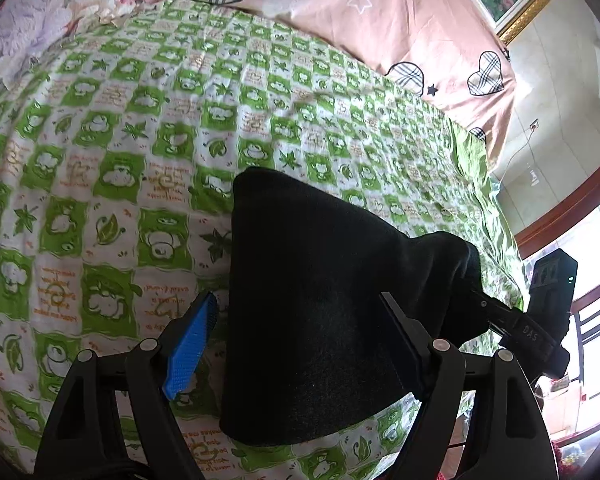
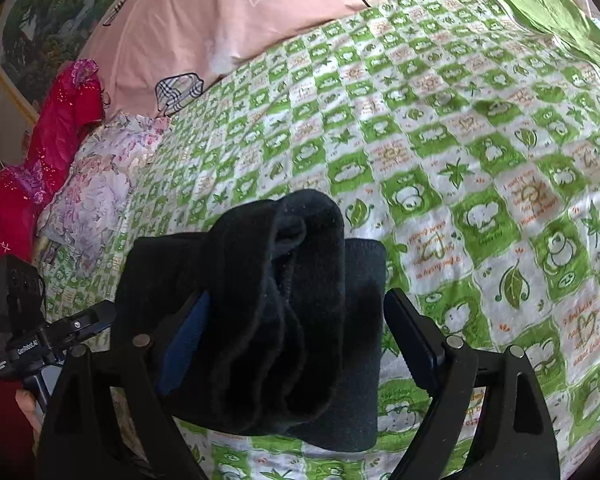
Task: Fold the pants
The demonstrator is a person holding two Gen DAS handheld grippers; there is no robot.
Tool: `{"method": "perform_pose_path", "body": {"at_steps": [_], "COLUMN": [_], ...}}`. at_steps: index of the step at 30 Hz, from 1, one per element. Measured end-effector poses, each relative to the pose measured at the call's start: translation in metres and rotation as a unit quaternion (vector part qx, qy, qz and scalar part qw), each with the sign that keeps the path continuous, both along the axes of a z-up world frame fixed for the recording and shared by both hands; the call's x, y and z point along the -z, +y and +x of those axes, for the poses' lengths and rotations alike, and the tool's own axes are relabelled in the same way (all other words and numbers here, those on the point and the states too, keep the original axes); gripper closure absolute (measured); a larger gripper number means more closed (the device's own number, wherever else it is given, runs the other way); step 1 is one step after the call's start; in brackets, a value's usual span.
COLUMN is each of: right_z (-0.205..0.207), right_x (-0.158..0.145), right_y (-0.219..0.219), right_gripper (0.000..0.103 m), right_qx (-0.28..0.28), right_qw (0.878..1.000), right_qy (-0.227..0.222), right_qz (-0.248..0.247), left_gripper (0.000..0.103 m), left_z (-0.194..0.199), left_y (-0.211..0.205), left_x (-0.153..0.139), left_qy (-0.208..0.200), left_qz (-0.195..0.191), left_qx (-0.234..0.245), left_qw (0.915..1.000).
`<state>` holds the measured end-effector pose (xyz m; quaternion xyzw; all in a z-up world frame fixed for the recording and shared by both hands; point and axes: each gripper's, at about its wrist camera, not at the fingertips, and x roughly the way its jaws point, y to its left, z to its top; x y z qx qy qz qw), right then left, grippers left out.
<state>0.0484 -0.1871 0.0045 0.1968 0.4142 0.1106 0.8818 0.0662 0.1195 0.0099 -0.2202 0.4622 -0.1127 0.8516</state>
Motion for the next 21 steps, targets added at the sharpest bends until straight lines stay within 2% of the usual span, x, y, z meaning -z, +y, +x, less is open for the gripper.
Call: {"method": "perform_pose_path", "body": {"at_steps": [2,4,7,14,21], "right_z": [-0.001,-0.003,-0.004,-0.003,-0.002], "right_x": [0.004,0.007,0.013,0.029,0.033], "right_y": [-0.003,-0.004,-0.007,-0.022,-0.024], "right_gripper": [0.016,0.017,0.035,0.036,0.036], "right_qx": [-0.001,-0.004,-0.019,-0.028,-0.034], "right_qw": [1.0,1.0,1.0,0.998,0.996], "right_qy": [0.001,0.001,0.008,0.023,0.025], "right_qz": [0.002,-0.02,-0.018,0.053,0.074], "left_gripper": [0.022,0.022,0.022,0.022,0.021], "left_z": [0.002,0.003,0.005,0.011,0.015], "left_y": [-0.003,-0.005,-0.007,-0.006,-0.005], "left_x": [0.003,0.006,0.01,0.023,0.035], "left_qy": [0.005,0.009,0.015,0.032,0.041], "left_qz": [0.003,0.006,0.007,-0.002,-0.006], "left_qx": [0.003,0.005,0.006,0.005,-0.001], "left_qw": [1.0,0.9999,0.9998,0.9995,0.9991]}}
